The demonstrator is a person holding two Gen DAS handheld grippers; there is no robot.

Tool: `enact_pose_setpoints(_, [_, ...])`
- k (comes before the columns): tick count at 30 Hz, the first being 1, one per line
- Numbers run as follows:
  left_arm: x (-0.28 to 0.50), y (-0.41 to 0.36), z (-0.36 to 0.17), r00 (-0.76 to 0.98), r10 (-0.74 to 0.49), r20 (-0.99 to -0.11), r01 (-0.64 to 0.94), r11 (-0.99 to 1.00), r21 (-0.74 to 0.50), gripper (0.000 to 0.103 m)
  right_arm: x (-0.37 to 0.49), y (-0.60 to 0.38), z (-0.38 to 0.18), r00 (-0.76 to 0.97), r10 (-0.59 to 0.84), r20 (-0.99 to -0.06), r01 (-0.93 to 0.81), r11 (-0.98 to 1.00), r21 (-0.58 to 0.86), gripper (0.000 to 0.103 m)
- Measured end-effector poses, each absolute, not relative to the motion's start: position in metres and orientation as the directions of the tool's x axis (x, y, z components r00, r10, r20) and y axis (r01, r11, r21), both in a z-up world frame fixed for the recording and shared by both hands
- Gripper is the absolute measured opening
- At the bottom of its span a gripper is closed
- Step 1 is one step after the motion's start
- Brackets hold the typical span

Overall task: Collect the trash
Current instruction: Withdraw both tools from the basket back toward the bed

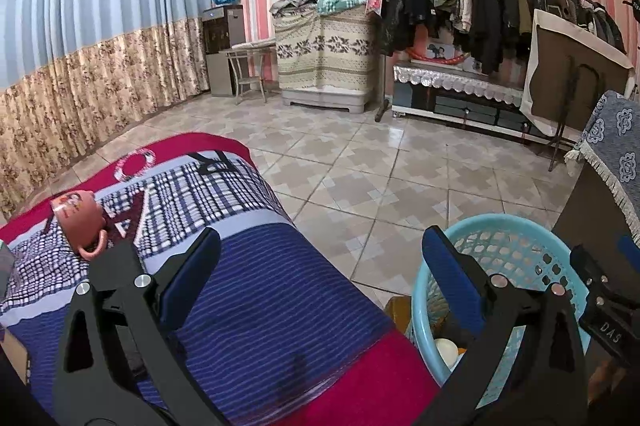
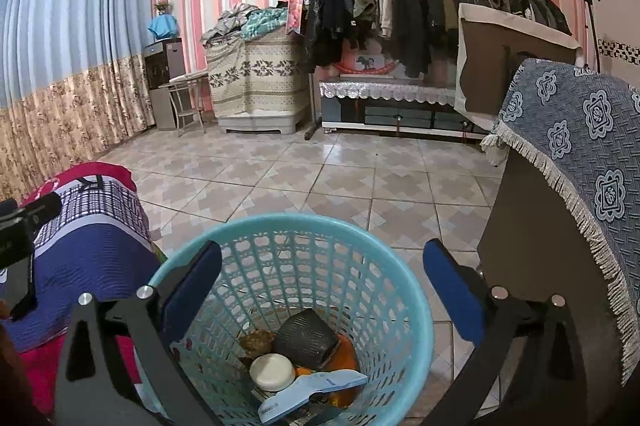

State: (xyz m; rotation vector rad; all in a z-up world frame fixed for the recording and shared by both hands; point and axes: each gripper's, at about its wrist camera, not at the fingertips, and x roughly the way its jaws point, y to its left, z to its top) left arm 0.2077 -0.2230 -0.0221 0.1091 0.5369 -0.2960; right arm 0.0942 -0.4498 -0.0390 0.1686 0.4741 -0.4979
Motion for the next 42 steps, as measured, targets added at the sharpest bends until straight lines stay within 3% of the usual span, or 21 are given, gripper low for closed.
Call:
enact_pose_setpoints(12, [0.160, -0.183, 0.003, 0.854, -0.248, -0.457, 0.284, 0.959, 0.010, 0.098, 0.077, -0.429, -0.020, 0.810, -0.375, -0.451, 0.471, 0.874, 0.119, 0.098])
enact_pose_setpoints(17, [0.121, -0.149, 0.019, 0.897, -0.196, -0.396, 0.218, 0.976, 0.012, 0.098, 0.073, -0.392, -0.007, 0.845, -0.336, -0.416, 0.407, 0.909, 0.093, 0.098])
enact_pose_setpoints(22, [0.096, -0.109, 0.032, 0.898, -0.185, -0.399, 0.203, 0.979, 0.002, 0.098, 0.061, -0.349, 0.000, 0.875, -0.276, -0.398, 0.328, 0.943, 0.066, 0.098])
enact_pose_setpoints(33, [0.033, -0.020, 0.049, 0.929, -0.002, -0.371, 0.020, 0.999, 0.044, 0.098, 0.029, -0.286, 0.001, 0.904, -0.170, -0.392, 0.209, 0.976, 0.060, 0.098])
enact_pose_setpoints(42, [0.010, 0.006, 0.043, 0.926, 0.060, -0.372, -0.033, 0.996, 0.079, 0.098, 0.000, -0.246, 0.003, 0.918, -0.102, -0.383, 0.126, 0.991, 0.038, 0.098])
